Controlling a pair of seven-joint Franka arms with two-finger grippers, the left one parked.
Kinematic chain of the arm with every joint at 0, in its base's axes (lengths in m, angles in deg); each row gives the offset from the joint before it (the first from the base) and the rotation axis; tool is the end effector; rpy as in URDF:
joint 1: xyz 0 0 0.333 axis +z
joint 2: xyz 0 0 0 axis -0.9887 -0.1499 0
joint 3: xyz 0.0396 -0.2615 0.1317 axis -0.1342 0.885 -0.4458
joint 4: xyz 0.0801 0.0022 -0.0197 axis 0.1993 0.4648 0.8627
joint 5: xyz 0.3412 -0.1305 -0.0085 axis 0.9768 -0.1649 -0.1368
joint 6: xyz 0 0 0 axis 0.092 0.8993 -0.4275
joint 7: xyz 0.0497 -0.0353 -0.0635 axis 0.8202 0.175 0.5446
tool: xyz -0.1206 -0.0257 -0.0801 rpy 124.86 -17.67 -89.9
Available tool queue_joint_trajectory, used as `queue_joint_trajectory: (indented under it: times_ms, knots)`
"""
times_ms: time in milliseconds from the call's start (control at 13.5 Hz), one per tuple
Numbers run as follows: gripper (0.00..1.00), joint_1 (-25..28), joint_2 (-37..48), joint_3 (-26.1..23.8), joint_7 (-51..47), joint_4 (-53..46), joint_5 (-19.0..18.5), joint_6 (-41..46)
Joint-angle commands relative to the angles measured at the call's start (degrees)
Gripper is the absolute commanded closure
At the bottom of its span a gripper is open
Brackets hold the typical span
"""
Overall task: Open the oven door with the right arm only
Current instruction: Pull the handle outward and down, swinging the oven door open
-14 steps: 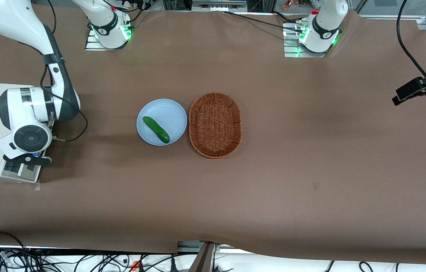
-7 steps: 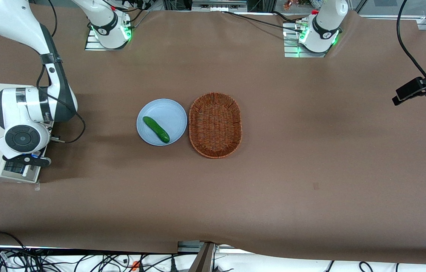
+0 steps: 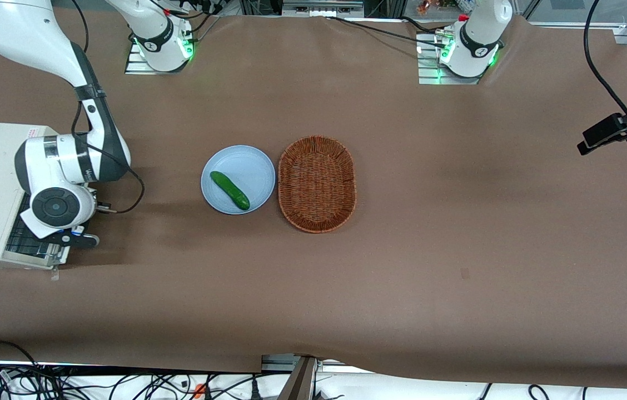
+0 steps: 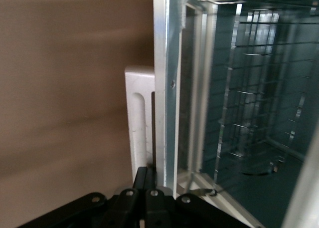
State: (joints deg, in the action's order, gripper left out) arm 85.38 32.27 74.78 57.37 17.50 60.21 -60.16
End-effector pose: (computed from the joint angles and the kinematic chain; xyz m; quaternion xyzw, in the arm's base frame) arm 0.6001 -0.0119 0.2399 0.9618 -0.0647 -0.1204 0.2372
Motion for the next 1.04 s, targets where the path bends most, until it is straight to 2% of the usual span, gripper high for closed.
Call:
queue_joint_trajectory:
  times_ms: [0, 593, 963]
  knots:
    - [1.0, -2.33, -7.05, 2.04, 0.1, -0.81, -3.18, -10.69]
    - [1.0, -2.68, -9.09, 1.86, 0.27, -0.63, -3.01, -12.13]
    - [1.0, -2.68, -4.71, -2.08, 0.45, -0.54, 6.11, -6.96]
